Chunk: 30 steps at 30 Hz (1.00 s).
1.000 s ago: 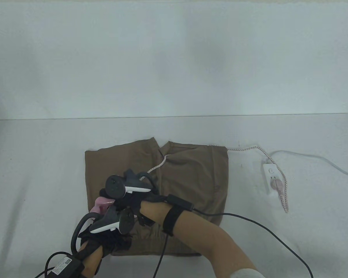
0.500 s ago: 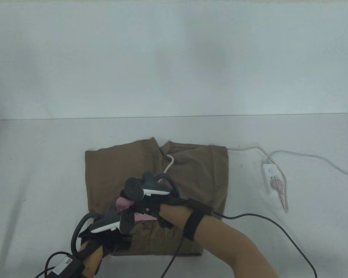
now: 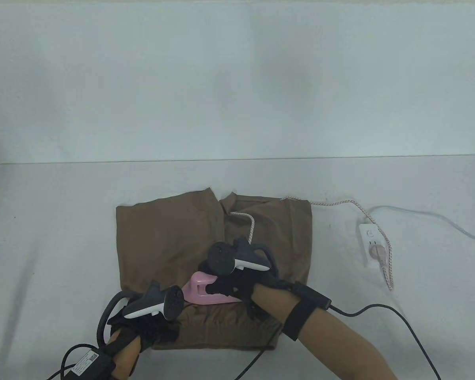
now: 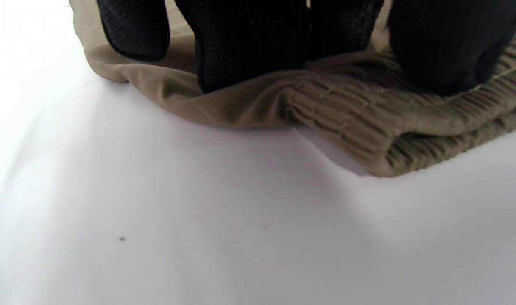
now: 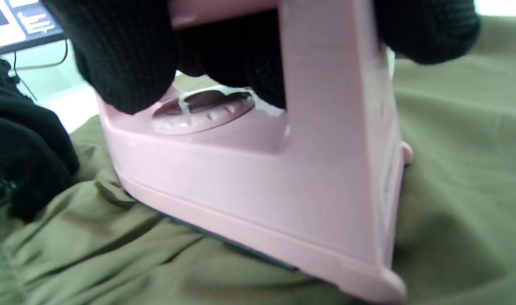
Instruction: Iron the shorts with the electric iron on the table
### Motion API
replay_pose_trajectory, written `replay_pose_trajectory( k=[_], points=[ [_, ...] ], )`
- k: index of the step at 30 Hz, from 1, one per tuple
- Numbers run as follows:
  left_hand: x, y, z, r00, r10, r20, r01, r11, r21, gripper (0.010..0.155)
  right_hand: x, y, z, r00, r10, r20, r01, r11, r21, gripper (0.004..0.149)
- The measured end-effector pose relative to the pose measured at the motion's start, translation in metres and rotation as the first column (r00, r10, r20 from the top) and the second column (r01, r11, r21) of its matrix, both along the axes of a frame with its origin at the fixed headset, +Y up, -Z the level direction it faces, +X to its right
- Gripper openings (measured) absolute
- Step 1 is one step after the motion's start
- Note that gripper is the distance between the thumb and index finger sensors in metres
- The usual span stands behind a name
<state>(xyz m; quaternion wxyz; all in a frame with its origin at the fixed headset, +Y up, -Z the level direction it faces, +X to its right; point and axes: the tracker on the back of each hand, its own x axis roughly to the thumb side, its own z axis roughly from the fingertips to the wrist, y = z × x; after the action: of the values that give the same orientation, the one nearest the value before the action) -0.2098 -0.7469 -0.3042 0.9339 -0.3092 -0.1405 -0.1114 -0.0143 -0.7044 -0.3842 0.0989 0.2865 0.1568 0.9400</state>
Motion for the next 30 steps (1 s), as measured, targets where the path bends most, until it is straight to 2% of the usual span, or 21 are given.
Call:
replay_pose_trajectory(
  k=[3,5,9,12,17,18,21,24,27,30],
  points=[
    [0.000,0.000,0.000,1.000,-0.001,0.000,0.001,1.000,-0.003,0.064,0.008,0.000,0.000,0.991,-0.121,0.058,0.125,0.989,-0.078,0.058],
    [0.000,0.000,0.000,1.000,0.001,-0.002,-0.001,1.000,-0.005,0.064,0.015,0.001,0.000,0.963,-0.240,0.123,0.258,0.953,-0.161,0.058],
    [0.000,0.000,0.000,1.000,0.000,-0.002,0.000,1.000,-0.008,0.064,0.032,0.008,-0.003,0.867,-0.429,0.253,0.488,0.833,-0.261,0.057],
    [0.000,0.000,0.000,1.000,0.001,-0.003,-0.001,1.000,-0.010,0.065,0.051,0.016,-0.008,0.789,-0.518,0.331,0.606,0.744,-0.280,0.056],
    [-0.005,0.004,-0.001,0.999,0.051,-0.003,-0.051,0.998,-0.026,0.064,0.089,0.029,-0.020,0.646,-0.625,0.438,0.754,0.611,-0.240,0.055],
    [-0.007,0.008,-0.002,0.997,0.072,-0.002,-0.072,0.997,-0.031,0.065,0.100,0.031,-0.023,0.601,-0.650,0.465,0.789,0.575,-0.215,0.054],
    [-0.013,0.021,-0.003,0.989,0.146,-0.032,-0.145,0.989,0.025,0.064,0.125,0.038,-0.030,0.508,-0.708,0.490,0.848,0.510,-0.143,0.053],
    [-0.017,0.044,-0.002,0.975,0.217,-0.051,-0.208,0.968,0.140,0.064,0.152,0.049,-0.041,0.416,-0.769,0.486,0.887,0.461,-0.030,0.052],
    [-0.022,0.069,0.001,0.961,0.267,-0.069,-0.241,0.934,0.264,0.064,0.171,0.060,-0.052,0.362,-0.779,0.512,0.888,0.455,0.065,0.053],
    [-0.030,0.091,0.005,0.928,0.360,-0.099,-0.288,0.859,0.424,0.064,0.189,0.070,-0.067,0.312,-0.793,0.524,0.882,0.447,0.151,0.054]
  ],
)
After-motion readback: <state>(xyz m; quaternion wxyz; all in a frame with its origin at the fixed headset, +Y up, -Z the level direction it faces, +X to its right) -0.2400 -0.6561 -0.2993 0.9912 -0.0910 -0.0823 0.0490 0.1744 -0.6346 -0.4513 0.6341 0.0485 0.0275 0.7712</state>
